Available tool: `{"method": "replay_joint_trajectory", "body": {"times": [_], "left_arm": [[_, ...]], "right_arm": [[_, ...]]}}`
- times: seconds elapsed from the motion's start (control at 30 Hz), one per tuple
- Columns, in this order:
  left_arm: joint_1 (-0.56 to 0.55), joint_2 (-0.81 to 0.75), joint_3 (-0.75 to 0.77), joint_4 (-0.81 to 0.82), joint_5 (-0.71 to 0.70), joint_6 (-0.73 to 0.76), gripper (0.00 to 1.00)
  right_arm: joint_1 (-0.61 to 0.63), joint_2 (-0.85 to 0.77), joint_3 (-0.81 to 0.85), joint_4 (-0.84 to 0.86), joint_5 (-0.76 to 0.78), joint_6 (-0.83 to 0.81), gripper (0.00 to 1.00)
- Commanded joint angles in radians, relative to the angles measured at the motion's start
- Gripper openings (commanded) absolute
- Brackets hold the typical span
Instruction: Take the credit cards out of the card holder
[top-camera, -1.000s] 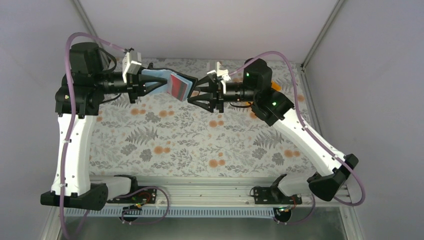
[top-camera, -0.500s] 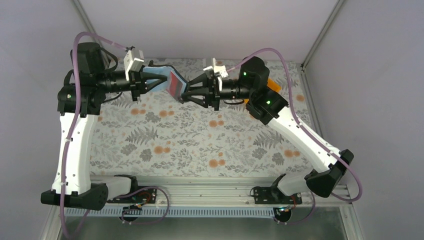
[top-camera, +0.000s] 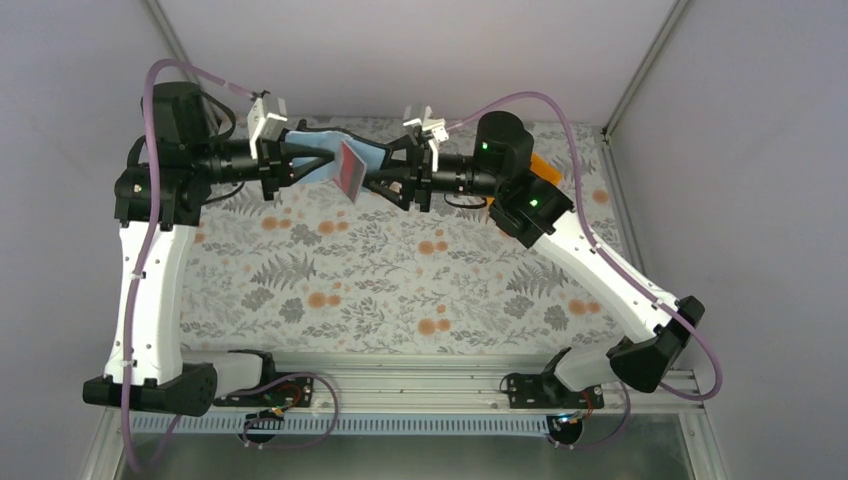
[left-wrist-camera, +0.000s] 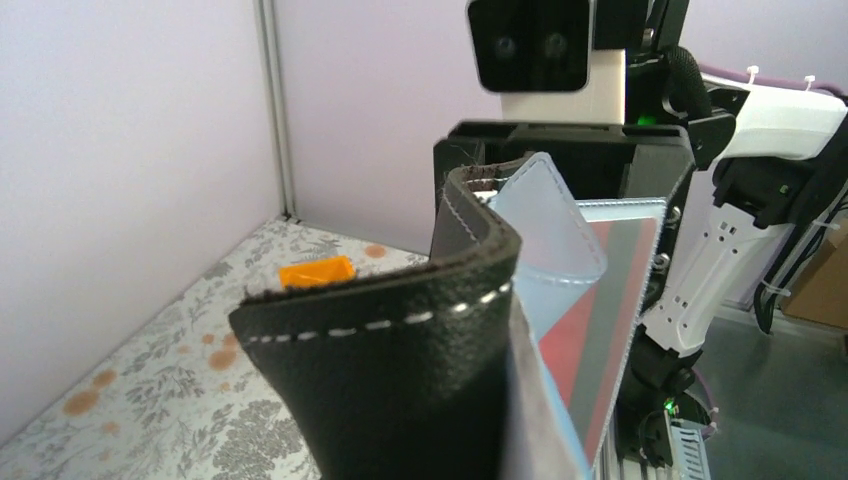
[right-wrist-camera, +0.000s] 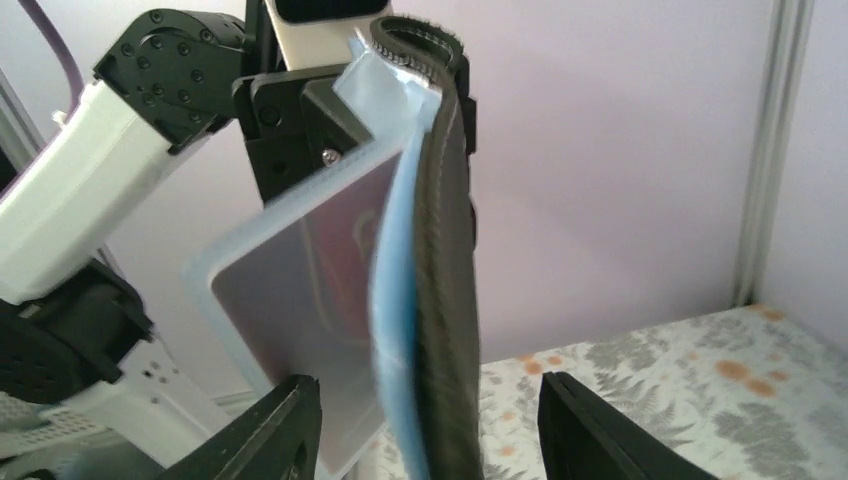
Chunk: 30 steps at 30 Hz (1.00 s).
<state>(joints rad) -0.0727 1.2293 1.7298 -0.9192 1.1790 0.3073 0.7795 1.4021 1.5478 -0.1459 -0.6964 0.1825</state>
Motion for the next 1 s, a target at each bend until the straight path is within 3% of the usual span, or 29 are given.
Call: {"method": "replay_joint_trajectory", "body": {"times": [0.0, 0.13, 0.23, 0.3, 0.43, 0.53, 0.63, 0.77, 0.8, 0.87, 0.9, 0.97], "left_arm": [[-0.003, 0.023, 0.075, -0.019, 0.03, 0.011, 0.02], [-0.002, 0.014, 0.062, -0.023, -0.002, 0.014, 0.02], [-0.003, 0.02, 0.065, -0.023, -0.031, 0.017, 0.02], [-0.003, 0.02, 0.063, -0.009, -0.041, 0.0, 0.02], [-0.003, 0.001, 0.043, -0.004, -0.015, 0.003, 0.02], [-0.003, -0.011, 0.027, -0.004, -0.021, 0.009, 0.02], [-0.002, -0.016, 0.017, -0.004, -0.019, 0.009, 0.02], [0.0, -0.008, 0.013, 0.002, -0.007, 0.005, 0.03], [0.002, -0.007, 0.01, 0.008, -0.027, -0.003, 0.09], [0.013, 0.001, 0.006, 0.015, -0.197, -0.009, 0.4], [0.017, 0.007, 0.0, 0.024, -0.306, -0.005, 0.51], [0.042, 0.011, -0.038, 0.069, -0.51, -0.004, 0.54]], "right_arm": [[0.007, -0.008, 0.038, -0.052, -0.094, -0.11, 0.61], [0.007, -0.029, 0.028, -0.056, -0.089, -0.123, 0.66], [0.009, -0.018, 0.032, -0.047, -0.183, -0.143, 0.77], [0.011, -0.007, 0.054, -0.057, -0.168, -0.128, 0.76], [0.012, 0.0, 0.046, 0.039, -0.031, -0.004, 0.42], [0.012, 0.007, 0.03, 0.091, 0.023, 0.051, 0.3], [0.012, 0.024, 0.054, 0.035, 0.089, 0.052, 0.09], [0.01, 0.015, 0.037, -0.013, 0.148, 0.05, 0.04], [0.007, 0.012, 0.037, -0.037, 0.172, 0.048, 0.04], [-0.008, 0.015, 0.047, -0.122, 0.226, 0.033, 0.04], [-0.026, 0.023, 0.063, -0.178, 0.238, 0.025, 0.04], [-0.061, 0.051, 0.107, -0.311, 0.331, 0.009, 0.04]]}}
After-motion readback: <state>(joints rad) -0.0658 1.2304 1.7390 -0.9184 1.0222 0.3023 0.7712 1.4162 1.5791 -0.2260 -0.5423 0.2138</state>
